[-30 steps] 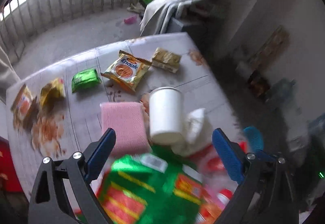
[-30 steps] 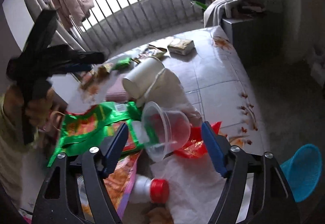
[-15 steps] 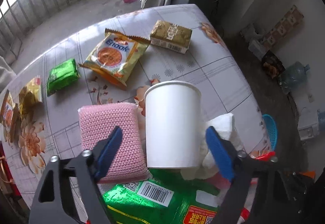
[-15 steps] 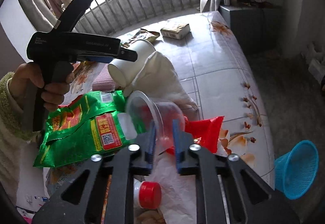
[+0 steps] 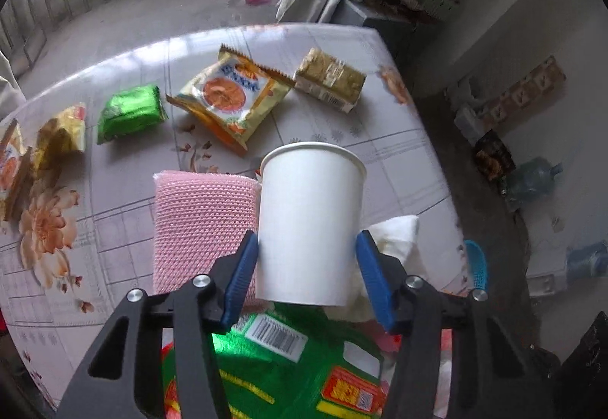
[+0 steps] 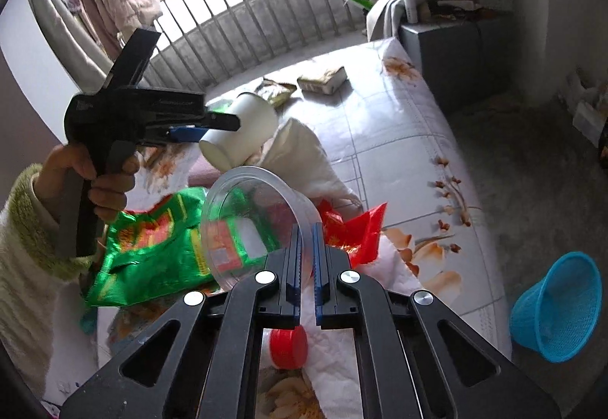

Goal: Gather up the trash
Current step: 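Drop paper cup into blue basket with left tool while right tool drops plastic container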

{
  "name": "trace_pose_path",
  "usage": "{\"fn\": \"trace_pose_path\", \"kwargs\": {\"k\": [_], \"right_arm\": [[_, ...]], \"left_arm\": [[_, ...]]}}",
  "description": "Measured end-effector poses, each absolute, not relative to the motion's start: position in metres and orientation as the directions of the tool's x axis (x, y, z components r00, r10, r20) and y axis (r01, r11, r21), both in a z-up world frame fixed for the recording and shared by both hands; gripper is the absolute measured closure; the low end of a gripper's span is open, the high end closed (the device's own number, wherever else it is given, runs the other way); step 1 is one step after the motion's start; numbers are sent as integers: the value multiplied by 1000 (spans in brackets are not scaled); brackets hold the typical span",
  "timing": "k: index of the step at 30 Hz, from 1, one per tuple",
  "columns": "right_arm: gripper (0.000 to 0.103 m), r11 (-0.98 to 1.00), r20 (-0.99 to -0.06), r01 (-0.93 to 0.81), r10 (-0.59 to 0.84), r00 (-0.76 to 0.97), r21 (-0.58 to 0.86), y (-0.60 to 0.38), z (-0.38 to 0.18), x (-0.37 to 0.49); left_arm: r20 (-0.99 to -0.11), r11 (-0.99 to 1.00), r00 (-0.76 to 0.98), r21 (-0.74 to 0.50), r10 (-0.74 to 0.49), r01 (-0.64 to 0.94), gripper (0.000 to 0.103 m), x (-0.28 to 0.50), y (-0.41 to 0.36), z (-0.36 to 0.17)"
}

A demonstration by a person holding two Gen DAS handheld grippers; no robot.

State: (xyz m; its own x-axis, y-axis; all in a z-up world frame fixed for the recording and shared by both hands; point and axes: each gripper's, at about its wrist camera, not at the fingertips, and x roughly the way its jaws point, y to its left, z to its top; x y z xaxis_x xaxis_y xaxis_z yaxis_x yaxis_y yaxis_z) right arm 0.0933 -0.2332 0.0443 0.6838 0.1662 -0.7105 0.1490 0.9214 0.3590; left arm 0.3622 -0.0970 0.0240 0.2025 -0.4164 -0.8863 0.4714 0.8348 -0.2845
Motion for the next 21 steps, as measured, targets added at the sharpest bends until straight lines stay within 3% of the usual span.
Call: {"fn": "trace_pose_path", "kwargs": {"k": [4, 10, 16, 21], "right_arm": [[99, 890, -665, 152, 198, 720, 429, -250, 55, 76], [99, 846, -613, 233, 133, 779, 480, -297, 61, 22], [99, 760, -624, 430, -41, 780, 487, -368, 43, -49], [99, 587, -680, 635, -186, 709, 502, -433, 5, -120]], "left_arm": [[-853, 820, 257, -289, -455, 494, 51, 339, -87, 55], [-791, 743, 261, -326, -553, 585, 51, 282, -99, 103], [-784, 596, 157, -309, -601, 742, 51, 217, -189, 121], [-820, 448, 27, -285, -572, 847, 51, 161, -293, 100]]}}
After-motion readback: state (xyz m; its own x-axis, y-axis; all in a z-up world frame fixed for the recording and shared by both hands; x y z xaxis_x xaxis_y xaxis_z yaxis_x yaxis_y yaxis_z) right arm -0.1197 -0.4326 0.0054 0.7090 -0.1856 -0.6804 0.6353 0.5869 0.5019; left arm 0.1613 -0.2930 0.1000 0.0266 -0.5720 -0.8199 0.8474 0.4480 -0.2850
